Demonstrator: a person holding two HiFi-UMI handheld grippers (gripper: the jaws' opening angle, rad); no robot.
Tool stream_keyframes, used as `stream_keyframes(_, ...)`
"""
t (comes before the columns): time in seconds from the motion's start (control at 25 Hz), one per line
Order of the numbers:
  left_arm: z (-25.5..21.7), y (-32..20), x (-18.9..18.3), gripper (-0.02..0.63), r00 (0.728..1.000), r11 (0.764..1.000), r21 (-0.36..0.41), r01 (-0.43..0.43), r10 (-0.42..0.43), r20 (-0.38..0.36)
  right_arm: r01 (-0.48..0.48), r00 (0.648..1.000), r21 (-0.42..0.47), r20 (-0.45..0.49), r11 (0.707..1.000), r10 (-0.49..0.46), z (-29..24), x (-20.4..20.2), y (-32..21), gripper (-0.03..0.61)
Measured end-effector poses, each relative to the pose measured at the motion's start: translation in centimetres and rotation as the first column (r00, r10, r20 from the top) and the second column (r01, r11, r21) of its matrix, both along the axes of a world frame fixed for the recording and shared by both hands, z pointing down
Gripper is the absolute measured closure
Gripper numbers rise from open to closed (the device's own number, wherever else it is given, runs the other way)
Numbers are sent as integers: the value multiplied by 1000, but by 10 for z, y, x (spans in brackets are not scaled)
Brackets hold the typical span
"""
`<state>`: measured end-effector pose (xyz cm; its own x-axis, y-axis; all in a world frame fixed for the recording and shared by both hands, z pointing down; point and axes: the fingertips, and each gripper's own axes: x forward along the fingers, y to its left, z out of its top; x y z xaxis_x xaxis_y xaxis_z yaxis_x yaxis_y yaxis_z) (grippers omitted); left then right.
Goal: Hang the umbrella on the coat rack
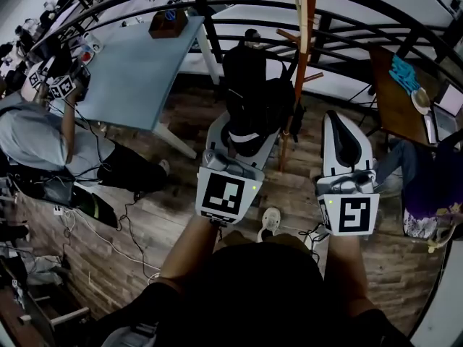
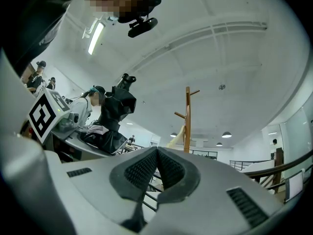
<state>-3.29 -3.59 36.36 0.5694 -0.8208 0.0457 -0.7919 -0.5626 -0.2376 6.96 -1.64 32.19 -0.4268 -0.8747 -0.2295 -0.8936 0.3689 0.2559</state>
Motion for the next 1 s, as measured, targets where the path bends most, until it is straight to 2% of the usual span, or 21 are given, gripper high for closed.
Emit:
stream_keyframes(0.48,-6,-38,23,377,999,999,16,39,-39,9,43,999,24,-1,999,-43,-8,24,-41,551)
stream_keyframes(1.0,-10,-46,35,377,998,998,22,53,-53,18,67,998,29,2,997,-67,-10,35,-49,551)
